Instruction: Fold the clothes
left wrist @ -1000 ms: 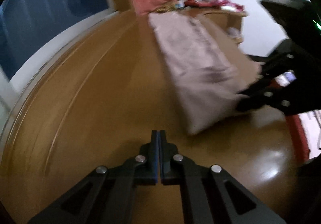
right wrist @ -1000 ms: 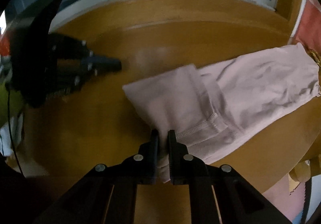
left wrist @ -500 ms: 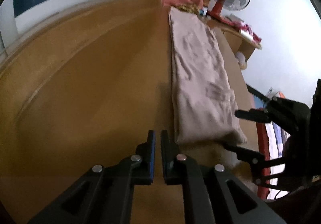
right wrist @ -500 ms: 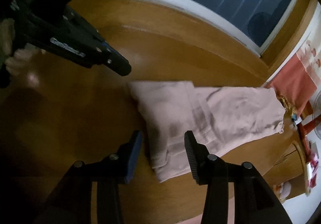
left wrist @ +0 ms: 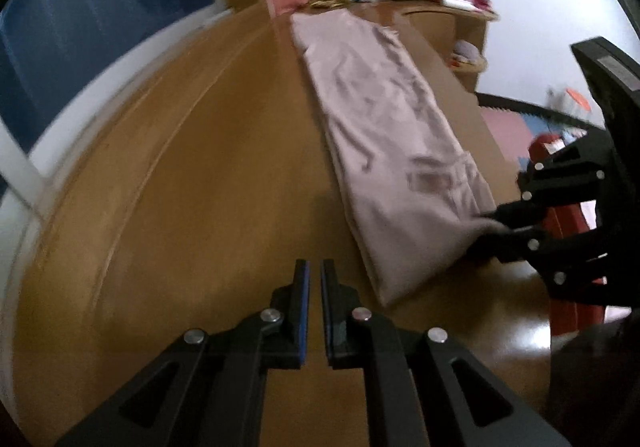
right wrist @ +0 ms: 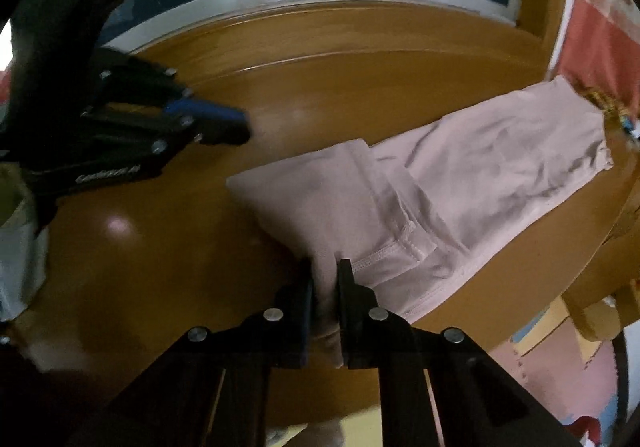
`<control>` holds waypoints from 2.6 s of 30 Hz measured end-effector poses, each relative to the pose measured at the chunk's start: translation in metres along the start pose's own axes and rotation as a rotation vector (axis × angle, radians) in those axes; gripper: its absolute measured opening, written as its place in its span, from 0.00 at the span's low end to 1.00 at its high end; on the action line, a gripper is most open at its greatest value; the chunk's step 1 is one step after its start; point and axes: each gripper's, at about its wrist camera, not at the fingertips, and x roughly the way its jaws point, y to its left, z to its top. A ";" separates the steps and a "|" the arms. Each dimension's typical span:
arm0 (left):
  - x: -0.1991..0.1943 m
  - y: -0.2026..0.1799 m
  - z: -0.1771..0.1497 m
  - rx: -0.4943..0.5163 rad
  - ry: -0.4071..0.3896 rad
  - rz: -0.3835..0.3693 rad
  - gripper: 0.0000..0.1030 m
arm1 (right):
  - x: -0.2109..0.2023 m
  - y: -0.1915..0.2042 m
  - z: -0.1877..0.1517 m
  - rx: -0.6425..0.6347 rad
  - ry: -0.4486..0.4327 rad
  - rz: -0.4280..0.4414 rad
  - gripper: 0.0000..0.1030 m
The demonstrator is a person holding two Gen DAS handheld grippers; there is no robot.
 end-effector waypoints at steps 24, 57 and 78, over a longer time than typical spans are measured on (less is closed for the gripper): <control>0.026 -0.008 0.071 -0.126 -0.122 -0.030 0.04 | 0.000 -0.130 0.068 0.208 0.145 0.292 0.11; 0.069 -0.007 0.083 -0.105 -0.072 -0.060 0.12 | -0.035 -0.058 0.005 0.432 -0.053 0.076 0.20; 0.044 -0.014 0.048 -0.026 0.011 -0.177 0.12 | -0.095 0.045 -0.065 0.425 -0.111 -0.065 0.35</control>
